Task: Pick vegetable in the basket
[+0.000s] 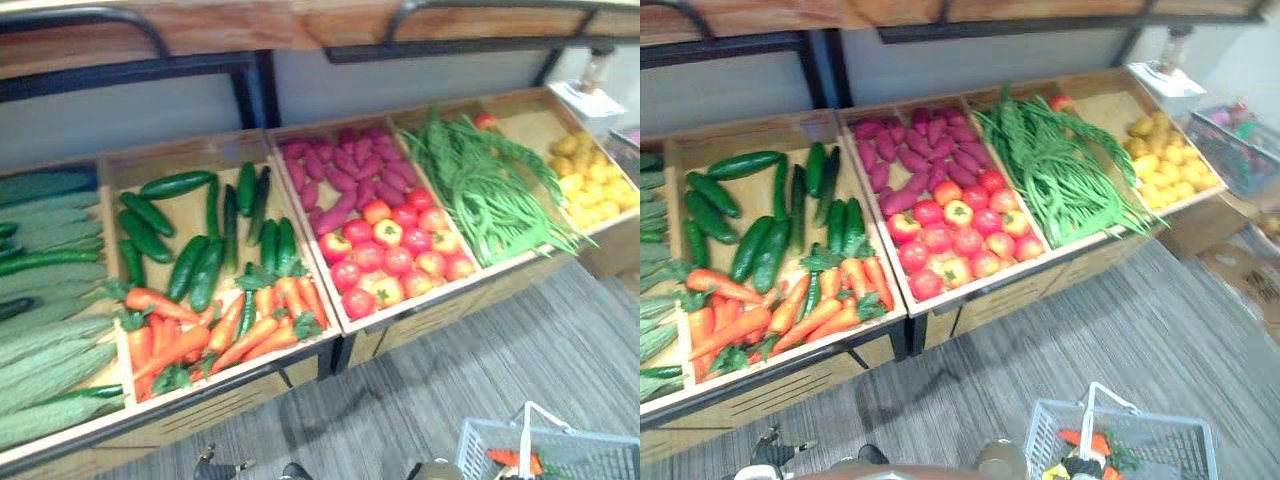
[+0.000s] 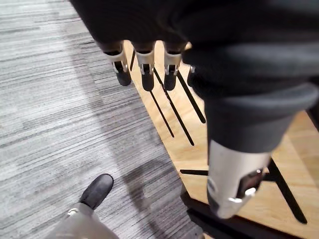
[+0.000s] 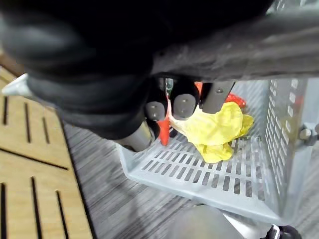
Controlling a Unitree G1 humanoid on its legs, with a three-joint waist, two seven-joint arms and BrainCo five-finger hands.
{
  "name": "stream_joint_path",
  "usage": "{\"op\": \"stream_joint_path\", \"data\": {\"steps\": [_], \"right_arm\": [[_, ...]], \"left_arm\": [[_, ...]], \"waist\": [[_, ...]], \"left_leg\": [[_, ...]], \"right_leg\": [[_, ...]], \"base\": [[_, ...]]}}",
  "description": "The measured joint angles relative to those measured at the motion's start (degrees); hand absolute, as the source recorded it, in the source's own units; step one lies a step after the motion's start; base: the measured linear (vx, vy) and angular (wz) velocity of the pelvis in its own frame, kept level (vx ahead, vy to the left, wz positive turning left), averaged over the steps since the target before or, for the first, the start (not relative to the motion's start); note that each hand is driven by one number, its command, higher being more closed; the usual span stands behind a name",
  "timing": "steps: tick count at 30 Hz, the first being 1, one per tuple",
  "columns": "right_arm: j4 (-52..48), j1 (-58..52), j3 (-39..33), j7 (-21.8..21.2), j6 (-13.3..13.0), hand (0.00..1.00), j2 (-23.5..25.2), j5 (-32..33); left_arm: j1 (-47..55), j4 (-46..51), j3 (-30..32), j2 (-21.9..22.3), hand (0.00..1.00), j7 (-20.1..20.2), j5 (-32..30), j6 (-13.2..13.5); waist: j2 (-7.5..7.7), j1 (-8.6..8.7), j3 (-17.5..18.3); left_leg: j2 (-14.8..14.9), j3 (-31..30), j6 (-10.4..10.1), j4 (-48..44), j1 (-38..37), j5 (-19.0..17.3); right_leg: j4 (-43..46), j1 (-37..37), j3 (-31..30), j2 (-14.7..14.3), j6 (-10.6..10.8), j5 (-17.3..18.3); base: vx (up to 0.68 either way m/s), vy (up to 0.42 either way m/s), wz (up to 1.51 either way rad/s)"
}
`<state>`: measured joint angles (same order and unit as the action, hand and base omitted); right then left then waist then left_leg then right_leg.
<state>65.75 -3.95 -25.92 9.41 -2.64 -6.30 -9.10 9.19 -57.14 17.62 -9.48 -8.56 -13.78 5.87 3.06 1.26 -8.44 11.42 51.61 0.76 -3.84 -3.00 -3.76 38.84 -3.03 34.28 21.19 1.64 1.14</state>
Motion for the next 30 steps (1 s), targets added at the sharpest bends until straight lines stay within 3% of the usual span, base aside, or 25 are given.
{"op": "stream_joint_path", "data": {"steps": [1, 2, 3, 4, 5, 6, 8, 10, 12, 13, 14, 15, 16, 17, 18, 20, 21, 22, 25, 27, 30], "right_arm": [[0.5, 1.0, 0.9, -0.1, 0.3, 1.00, -0.2, -0.1], [0.4, 1.6, 1.6, 0.0, 0.6, 1.00, -0.7, -0.1], [-0.1, 1.6, 1.6, 0.0, 0.6, 1.00, -1.1, 0.0], [-0.2, 2.1, 1.7, 0.0, 0.6, 1.00, -2.6, 0.0], [-0.1, 2.4, 1.8, 0.0, 0.6, 1.00, -3.0, 0.0], [0.1, 3.1, 2.4, 0.0, 0.7, 1.00, -3.0, 0.0], [-0.3, 3.3, 4.6, 0.0, 0.8, 1.00, -3.1, 0.0], [-0.8, 1.6, 6.2, 0.0, 0.7, 1.00, -3.1, 0.0], [-1.3, -0.9, 6.9, 0.0, 0.7, 1.00, -3.1, 0.0], [-1.3, -1.0, 7.1, 0.0, 0.7, 1.00, -3.1, 0.0], [-2.1, -2.1, 8.5, 0.0, 0.2, 1.00, -3.3, -0.1], [-2.1, -1.9, 8.7, -0.1, -0.2, 1.00, -3.3, -0.5], [-2.1, -1.7, 9.1, -0.1, -0.6, 1.00, -3.2, -0.8], [-2.1, -0.8, 9.8, 0.0, -0.7, 1.00, -3.6, -1.2], [-1.9, 0.0, 9.8, -0.1, -0.9, 1.00, -4.2, -1.7], [-1.7, 0.4, 10.0, -0.1, -1.5, 1.00, -4.6, -2.1], [-1.7, 0.5, 10.1, -0.1, -1.9, 1.00, -4.4, -2.1], [-1.7, 0.4, 9.9, -0.1, -2.0, 1.00, -4.3, -2.1], [-1.6, 0.1, 7.7, 0.0, -1.7, 1.00, -4.4, -1.9], [-1.5, -1.0, 5.7, 0.0, -1.7, 1.00, -4.0, -1.4], [-0.5, -2.2, 3.9, -0.1, -1.2, 1.00, -2.1, -0.9]], "left_arm": [[0.1, 0.0, 0.9, 0.6, 0.00, 0.0, 0.0, -0.2], [0.1, -0.1, 1.4, 1.5, 0.00, 0.0, 0.0, -0.3], [0.5, -0.2, 1.4, 3.0, 0.00, 0.1, -0.1, -0.3], [0.3, 0.0, 1.2, 4.7, 0.00, 0.1, 0.0, 0.0], [-0.1, 0.0, 1.2, 5.0, 0.00, 0.1, 0.0, 0.1], [-1.1, -0.1, 1.0, 5.0, 0.00, 0.1, 0.0, 0.2], [-1.8, -1.7, 1.3, 5.4, 0.00, 0.0, -0.1, 0.1], [-2.5, -2.1, 1.2, 6.3, 0.00, 0.0, -0.1, 0.2], [-3.3, -2.0, 0.5, 7.5, 0.00, 0.0, -0.4, 0.2], [-3.3, -2.0, 0.4, 7.5, 0.00, 0.0, -0.4, 0.2], [-3.1, -2.1, 0.0, 8.0, 0.00, -0.1, -0.4, 0.1], [-2.9, -1.9, 0.2, 8.2, 0.00, -0.1, -0.4, 0.2], [-2.9, -1.7, 0.3, 8.1, 0.00, -0.2, -0.4, 0.2], [-2.8, -1.5, 0.1, 7.9, 0.00, -0.4, -0.5, 0.3], [-2.6, -0.6, -0.3, 8.0, 0.00, -1.1, -0.4, 0.3], [-1.7, 0.2, -0.8, 8.2, 0.00, -1.9, -0.5, 0.4], [-0.9, 0.3, -1.0, 8.1, 0.00, -2.3, -0.5, 1.0], [-0.6, 0.3, -1.0, 8.0, 0.00, -2.4, -0.5, 1.1], [0.1, 0.0, -1.1, 7.8, 0.00, -2.3, -0.7, 1.1], [-0.6, 0.0, -2.1, 7.0, 0.00, -2.2, -1.1, 1.1], [-2.2, -0.2, -3.6, 5.9, 0.00, -2.2, -1.2, 0.8]], "waist": [[0.34, -0.38, 0.2], [-0.43, -0.11, 0.4], [-1.49, -0.35, 1.1], [-3.78, -0.30, 2.7], [-3.50, -0.11, 2.5], [-2.10, -0.09, 1.8], [-2.56, 0.06, 1.7], [-2.95, 0.45, 1.7], [-4.52, 1.54, 2.1], [-4.59, 1.77, 2.1], [-5.13, 1.78, 1.9], [-4.85, 1.52, 1.7], [-4.69, 1.42, 1.6], [-4.40, 1.54, 1.3], [-4.14, 1.07, 1.1], [-4.19, -0.34, 1.1], [-4.20, -0.25, 1.1], [-4.36, -0.23, 1.0], [-4.82, -0.22, 0.5], [-4.98, 0.16, 0.5], [-3.82, 0.09, -0.9]], "left_leg": [[1.6, 3.9, -0.4, -2.5, 0.3, -0.9], [3.5, 6.6, -0.9, -5.3, 0.7, -1.7], [4.2, 8.0, -1.1, -4.2, 1.4, -1.6], [4.8, 10.9, -1.7, -1.6, 1.8, 0.7], [4.6, 13.1, -2.0, -1.7, 1.6, 1.3], [4.4, 17.1, -2.0, -3.4, 0.6, 1.3], [6.8, 21.9, -2.5, -6.4, -1.6, 1.0], [9.2, 22.9, -2.6, -9.2, -2.8, 0.9], [15.3, 21.8, -2.6, -17.1, -4.2, 1.0], [15.7, 21.7, -2.8, -17.7, -4.2, 1.1], [19.8, 18.9, -4.5, -24.6, -5.2, 3.9], [20.3, 16.0, -5.0, -26.5, -4.8, 4.9], [19.9, 11.3, -5.8, -27.7, -3.3, 4.6], [16.0, 0.4, -8.5, -28.0, -1.0, 1.0], [9.8, -11.1, -8.2, -24.8, 0.0, -1.6], [3.0, -22.5, -8.2, -19.2, -0.3, -4.2], [-0.1, -29.8, -8.1, -15.7, -0.3, -5.3], [-1.5, -35.5, -8.0, -12.3, 0.0, -5.7], [-2.4, -43.1, -7.9, -6.7, -1.0, -6.1], [-3.4, -42.1, -7.1, -3.6, -1.1, -6.7], [-5.6, -40.7, -6.2, -0.2, -1.3, -7.1]], "right_leg": [[-3.0, 0.2, 0.8, 0.0, 0.7, 1.5], [-6.8, -0.2, 2.8, -2.5, 0.1, 2.2], [-11.4, -0.8, 2.6, -5.2, 0.1, 2.2], [-17.3, -0.8, 2.1, -7.7, 0.4, 3.2], [-18.0, -1.3, 2.7, -7.2, 0.8, 4.8], [-18.5, -2.5, 4.4, -6.1, 1.1, 8.0], [-23.2, -1.7, 3.4, -9.6, 0.9, 8.5], [-27.3, 0.3, 1.9, -12.5, 0.4, 8.2], [-31.0, 3.0, 0.8, -16.2, -0.9, 7.4], [-31.1, 3.1, 0.7, -16.4, -0.9, 7.4], [-32.0, 3.7, -3.3, -17.8, -1.9, 7.0], [-32.2, 3.8, -5.1, -17.8, -2.2, 6.9], [-32.5, 3.9, -7.0, -17.5, -2.2, 6.9], [-32.6, 3.7, -10.3, -16.7, -2.4, 6.5], [-32.7, 3.3, -14.6, -16.0, -2.2, 5.7], [-32.9, 3.0, -20.0, -16.2, -2.0, 4.7], [-33.4, 2.4, -23.3, -17.0, -1.6, 4.1], [-34.3, 2.2, -26.0, -18.2, -1.1, 3.8], [-36.1, 1.5, -30.1, -19.6, 0.8, 2.8], [-39.0, 1.1, -30.7, -18.9, 2.4, 0.2], [-41.4, -0.2, -31.7, -17.4, 3.4, -4.3]], "base": [[-0.04, -0.254, -1.90], [-0.07, -0.319, -1.94], [-0.12, -0.367, -1.76], [-0.12, -0.301, -1.37], [-0.10, -0.340, -1.51], [-0.03, -0.364, -1.42], [0.00, -0.410, -1.49], [-0.01, -0.237, -0.78], [-0.04, -0.192, -0.41], [-0.08, -0.126, -0.75], [-0.08, -0.078, -0.91], [-0.07, -0.047, -1.10], [-0.05, -0.006, -0.92], [-0.07, 0.026, -1.35], [-0.06, 0.055, -1.52], [-0.06, 0.075, -1.63], [-0.12, 0.162, -1.76], [-0.12, 0.172, -1.40], [-0.06, 0.201, -1.14], [0.01, 0.238, -0.40], [-0.03, 0.203, -0.20]]}}
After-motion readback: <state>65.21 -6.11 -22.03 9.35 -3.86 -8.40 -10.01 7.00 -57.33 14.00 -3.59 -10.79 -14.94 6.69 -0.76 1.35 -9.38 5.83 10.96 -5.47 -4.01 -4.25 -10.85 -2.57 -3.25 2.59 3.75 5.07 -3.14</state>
